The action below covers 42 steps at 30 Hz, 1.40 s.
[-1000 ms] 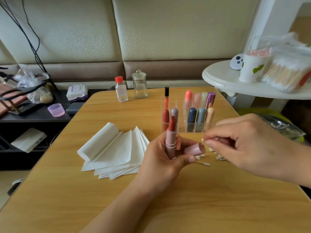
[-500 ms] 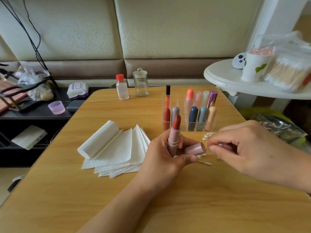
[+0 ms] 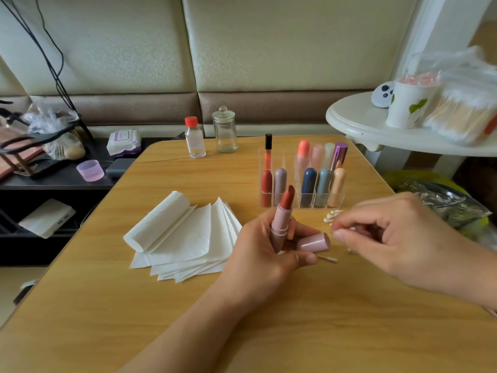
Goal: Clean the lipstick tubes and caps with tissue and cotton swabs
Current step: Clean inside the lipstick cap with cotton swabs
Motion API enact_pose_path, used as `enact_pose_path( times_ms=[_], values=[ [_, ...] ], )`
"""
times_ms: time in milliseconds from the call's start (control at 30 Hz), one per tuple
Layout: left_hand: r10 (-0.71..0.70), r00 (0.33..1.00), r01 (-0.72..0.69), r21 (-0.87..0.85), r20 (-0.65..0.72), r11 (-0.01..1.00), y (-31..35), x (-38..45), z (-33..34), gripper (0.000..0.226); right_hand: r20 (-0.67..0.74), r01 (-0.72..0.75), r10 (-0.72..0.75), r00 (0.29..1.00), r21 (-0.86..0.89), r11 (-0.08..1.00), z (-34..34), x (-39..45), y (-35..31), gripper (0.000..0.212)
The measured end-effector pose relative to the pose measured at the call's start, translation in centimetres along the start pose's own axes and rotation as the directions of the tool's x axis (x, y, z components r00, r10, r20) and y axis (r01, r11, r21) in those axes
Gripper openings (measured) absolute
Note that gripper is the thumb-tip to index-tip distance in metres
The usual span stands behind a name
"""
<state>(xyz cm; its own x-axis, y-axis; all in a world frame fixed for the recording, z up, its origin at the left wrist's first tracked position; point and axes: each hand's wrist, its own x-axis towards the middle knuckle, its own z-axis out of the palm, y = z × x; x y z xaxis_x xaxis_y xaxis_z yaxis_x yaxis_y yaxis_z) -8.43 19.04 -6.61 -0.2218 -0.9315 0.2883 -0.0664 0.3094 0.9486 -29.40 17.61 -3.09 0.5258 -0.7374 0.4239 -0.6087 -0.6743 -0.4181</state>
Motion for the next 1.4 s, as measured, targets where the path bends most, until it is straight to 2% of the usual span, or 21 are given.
enact_pose_path(
  times_ms=[67,133,200,300,367,467,567,633,700,767,833,867,933,1000,1067,1133,1167,1233,1300,1400],
  values=[
    [0.007,1.0,-0.007,-0.006,-0.001,1.0,0.1,0.0,0.0,0.061,-0.039,0.007,-0.008,0.999,-0.042,0.999,0.2,-0.2,0.1,0.013],
    [0.01,1.0,-0.01,-0.003,-0.015,1.0,0.1,0.0,-0.1,0.062,0.025,0.038,-0.036,0.999,-0.075,0.996,0.4,-0.4,-0.2,0.018],
    [0.007,1.0,-0.007,0.015,-0.012,1.0,0.0,0.0,-0.1,0.062,0.087,0.042,-0.04,0.995,-0.029,0.999,0.4,-0.5,-0.5,0.021],
    [0.001,1.0,-0.002,0.007,0.031,1.0,0.1,-0.1,0.0,0.062,-0.025,0.001,-0.001,1.0,0.023,1.0,0.3,-0.5,-0.5,0.015],
    [0.005,0.999,-0.005,0.001,0.032,1.0,0.2,0.0,0.0,0.063,-0.081,0.011,-0.014,0.997,-0.047,0.999,0.5,-0.4,-0.5,0.012],
    [0.01,1.0,-0.01,0.008,0.007,1.0,0.0,0.0,-0.3,0.064,0.002,0.053,-0.053,0.999,-0.126,0.991,0.9,-0.9,-0.6,0.014],
    [0.015,1.0,-0.015,0.038,0.008,0.999,-0.1,0.0,-0.3,0.061,0.058,0.027,-0.025,0.998,-0.045,0.999,0.8,-1.1,-0.7,0.019],
    [0.012,1.0,-0.013,0.035,0.018,0.999,-0.1,0.0,-0.2,0.06,-0.026,-0.015,0.015,1.0,0.01,1.0,0.7,-0.8,-0.3,0.018],
    [0.014,1.0,-0.015,0.033,0.015,0.999,0.0,0.0,-0.1,0.058,-0.076,-0.048,0.046,0.996,-0.012,0.999,0.7,-0.6,0.1,0.017],
    [0.015,1.0,-0.015,0.03,0.007,0.999,-0.1,-0.1,-0.2,0.052,-0.015,-0.042,0.041,0.999,-0.061,0.997,0.9,-0.8,0.0,0.017],
    [0.002,1.0,-0.003,0.037,0.012,0.999,-0.2,-0.1,-0.4,0.052,0.057,-0.013,0.015,0.998,-0.037,0.999,1.1,-1.2,-0.5,0.02],
    [-0.005,1.0,0.004,0.046,0.022,0.999,-0.2,-0.1,-0.4,0.054,0.054,-0.016,0.016,0.998,-0.003,1.0,1.0,-1.2,-0.5,0.02],
    [-0.006,0.999,0.004,0.053,0.038,0.999,-0.2,-0.2,-0.2,0.06,-0.04,-0.05,0.052,0.998,0.052,0.997,0.9,-1.0,-0.2,0.018],
    [0.003,0.999,-0.004,0.048,0.036,0.999,-0.1,-0.1,-0.1,0.06,-0.083,-0.063,0.064,0.995,0.007,0.998,0.9,-0.9,0.1,0.015],
    [0.004,1.0,-0.006,0.053,0.023,0.999,-0.1,0.0,-0.2,0.062,0.003,-0.031,0.032,0.999,-0.066,0.997,1.1,-1.2,-0.1,0.018],
    [0.008,1.0,-0.01,0.076,0.028,0.997,-0.2,-0.1,-0.2,0.058,0.092,-0.009,0.012,0.996,-0.033,0.999,0.9,-1.4,-0.8,0.023],
    [0.007,0.999,-0.01,0.083,0.036,0.997,-0.2,-0.1,-0.2,0.054,0.095,-0.018,0.018,0.995,-0.002,1.0,0.6,-1.2,-0.9,0.026],
    [0.004,0.999,-0.008,0.077,0.041,0.997,-0.2,-0.2,-0.1,0.05,0.006,-0.047,0.047,0.999,0.047,0.998,0.3,-0.7,-0.6,0.022],
    [0.012,1.0,-0.014,0.074,0.023,0.997,-0.2,-0.2,-0.1,0.052,-0.065,-0.042,0.042,0.997,-0.005,0.999,0.3,-0.4,-0.4,0.016],
    [0.035,0.999,-0.035,0.071,-0.004,0.997,-0.1,-0.1,-0.3,0.049,0.027,0.014,-0.011,1.0,-0.083,0.996,0.9,-1.1,-1.0,0.023]
  ],
)
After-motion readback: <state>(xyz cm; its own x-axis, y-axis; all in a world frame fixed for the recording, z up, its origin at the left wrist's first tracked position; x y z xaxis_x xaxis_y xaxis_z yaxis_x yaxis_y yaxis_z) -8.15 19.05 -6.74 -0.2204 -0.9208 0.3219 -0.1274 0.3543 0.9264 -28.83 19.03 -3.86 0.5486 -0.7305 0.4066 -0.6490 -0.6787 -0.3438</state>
